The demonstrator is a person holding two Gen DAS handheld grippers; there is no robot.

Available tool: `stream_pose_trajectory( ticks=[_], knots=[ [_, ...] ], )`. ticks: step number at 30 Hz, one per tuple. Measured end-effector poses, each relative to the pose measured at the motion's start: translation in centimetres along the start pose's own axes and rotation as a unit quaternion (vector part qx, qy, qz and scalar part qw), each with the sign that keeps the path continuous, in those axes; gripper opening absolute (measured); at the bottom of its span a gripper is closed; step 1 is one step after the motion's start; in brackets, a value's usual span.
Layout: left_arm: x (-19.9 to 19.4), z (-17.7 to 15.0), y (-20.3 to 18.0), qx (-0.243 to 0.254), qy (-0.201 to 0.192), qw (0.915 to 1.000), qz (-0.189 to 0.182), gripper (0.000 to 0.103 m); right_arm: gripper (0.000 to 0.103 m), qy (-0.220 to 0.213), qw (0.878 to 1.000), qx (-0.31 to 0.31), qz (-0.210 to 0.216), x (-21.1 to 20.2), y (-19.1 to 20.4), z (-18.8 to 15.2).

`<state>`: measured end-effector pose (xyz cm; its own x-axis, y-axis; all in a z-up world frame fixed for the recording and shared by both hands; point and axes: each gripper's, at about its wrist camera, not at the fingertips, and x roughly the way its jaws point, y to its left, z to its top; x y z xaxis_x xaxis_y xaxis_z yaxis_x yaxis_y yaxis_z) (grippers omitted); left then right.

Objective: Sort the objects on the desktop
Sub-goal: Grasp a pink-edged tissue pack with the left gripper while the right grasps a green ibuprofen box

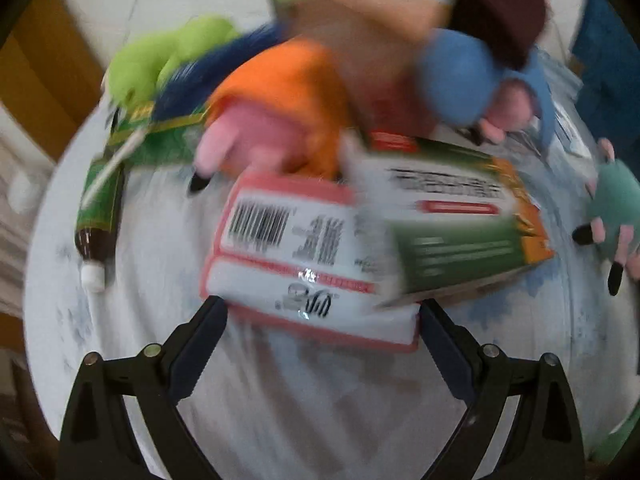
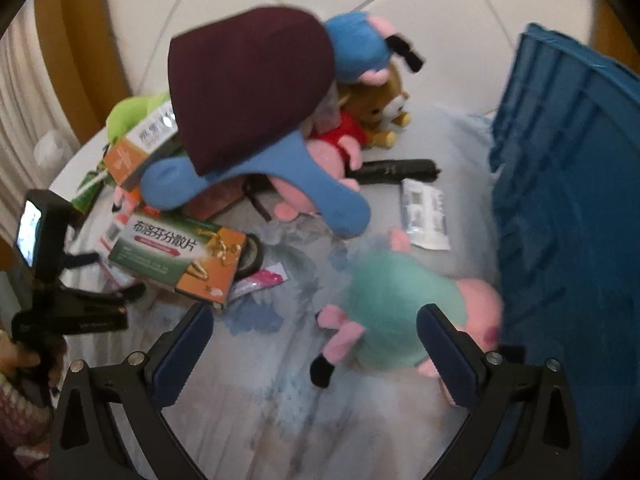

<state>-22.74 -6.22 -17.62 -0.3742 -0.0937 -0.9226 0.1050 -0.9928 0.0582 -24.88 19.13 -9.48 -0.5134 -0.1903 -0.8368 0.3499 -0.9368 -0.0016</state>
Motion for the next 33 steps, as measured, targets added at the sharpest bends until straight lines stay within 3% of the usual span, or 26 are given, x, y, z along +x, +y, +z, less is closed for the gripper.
stream_pose_trajectory(
  ticks=[3, 6, 7, 11, 16, 19, 21, 24, 27, 28, 31, 33],
  knots=[
    [0.2, -1.4, 4.4, -0.044, 0.018, 0.9985, 0.028, 0.097, 0.103, 0.024, 1.000, -0.009, 0.016, 2.4, 0.7, 0.6],
    [0.4, -2.7, 8.6, -0.062, 0.044, 0.9895, 0.123, 0.097, 0.103, 0.051, 0.998, -0.021, 0.036, 5.0, 1.9, 1.1],
    [0.4, -3.0, 9.7, -0.072, 0.053, 0.9872, 0.133, 0.097, 0.103, 0.060, 0.997, -0.027, 0.043, 5.8, 2.4, 1.3],
    [-2.4, -3.5, 12.3, -0.124, 0.041, 0.9874, 0.089, 0.097, 0.103, 0.078, 0.994, -0.052, 0.057, 8.2, 4.8, 2.0],
    [-3.7, 0.4, 9.2, -0.129, 0.000, 0.9914, 0.024, 0.097, 0.103, 0.083, 0.993, -0.065, 0.057, 9.6, 6.2, 3.0],
    [-1.6, 2.9, 7.4, -0.113, 0.010, 0.9935, 0.014, 0.097, 0.103, 0.089, 0.992, -0.070, 0.055, 10.0, 6.6, 3.2],
    [0.8, 4.2, 6.5, -0.102, 0.038, 0.9938, 0.020, 0.097, 0.103, 0.093, 0.992, -0.074, 0.051, 10.1, 6.6, 3.1],
    [3.5, 4.3, 5.8, -0.081, 0.070, 0.9931, 0.049, 0.095, 0.103, 0.100, 0.991, -0.071, 0.048, 10.4, 6.3, 3.0],
    [3.9, 2.3, 6.2, -0.083, 0.081, 0.9929, 0.026, 0.088, 0.103, 0.110, 0.992, -0.053, 0.031, 11.2, 5.6, 3.2],
    [3.7, 1.4, 6.4, -0.087, 0.083, 0.9925, 0.020, 0.088, 0.101, 0.109, 0.993, -0.043, 0.016, 11.4, 5.1, 3.3],
    [2.3, -1.6, 7.0, -0.093, 0.087, 0.9914, 0.027, 0.088, 0.070, 0.115, 0.993, -0.035, -0.016, 11.9, 4.1, 3.4],
    [1.5, -3.5, 7.3, -0.103, 0.093, 0.9898, 0.032, 0.088, 0.066, 0.139, 0.989, -0.051, -0.016, 12.8, 4.5, 2.7]
  ],
)
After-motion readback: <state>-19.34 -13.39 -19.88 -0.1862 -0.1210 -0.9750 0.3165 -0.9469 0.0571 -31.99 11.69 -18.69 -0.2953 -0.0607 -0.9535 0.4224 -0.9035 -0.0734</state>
